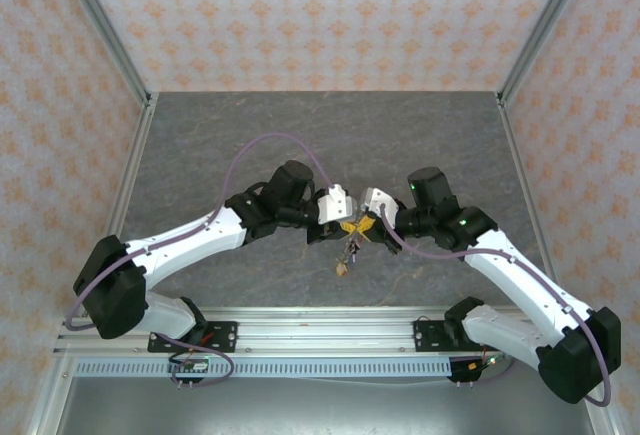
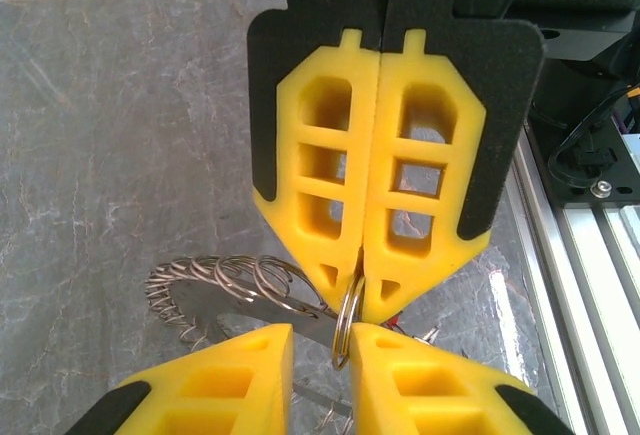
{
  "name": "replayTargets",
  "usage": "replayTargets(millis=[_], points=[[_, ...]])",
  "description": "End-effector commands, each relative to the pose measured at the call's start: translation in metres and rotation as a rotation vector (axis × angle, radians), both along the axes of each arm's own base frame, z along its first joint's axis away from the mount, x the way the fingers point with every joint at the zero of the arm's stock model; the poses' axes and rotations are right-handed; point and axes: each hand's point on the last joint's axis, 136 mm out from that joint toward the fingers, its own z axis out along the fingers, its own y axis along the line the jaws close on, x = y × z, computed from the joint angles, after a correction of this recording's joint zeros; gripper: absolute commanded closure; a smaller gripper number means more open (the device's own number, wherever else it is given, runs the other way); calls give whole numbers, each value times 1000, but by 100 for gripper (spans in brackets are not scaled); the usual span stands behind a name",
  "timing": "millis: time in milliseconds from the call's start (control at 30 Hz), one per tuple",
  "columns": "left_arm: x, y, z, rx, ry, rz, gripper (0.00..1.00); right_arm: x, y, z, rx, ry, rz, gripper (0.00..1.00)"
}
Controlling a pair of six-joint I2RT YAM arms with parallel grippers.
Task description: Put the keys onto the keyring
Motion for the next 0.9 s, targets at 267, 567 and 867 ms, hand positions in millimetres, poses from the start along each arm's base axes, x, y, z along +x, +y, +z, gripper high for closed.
replayTargets(millis=[267, 567, 867], points=[[-1, -3, 8, -24, -21, -14, 100, 4, 8, 23, 81, -92, 13, 93], [-7, -10, 26, -168, -12, -23, 100, 3, 6, 12, 186, -29, -34, 83], [-8, -8, 30, -214, -5, -17, 100, 7, -1, -3, 185, -25, -79, 85]])
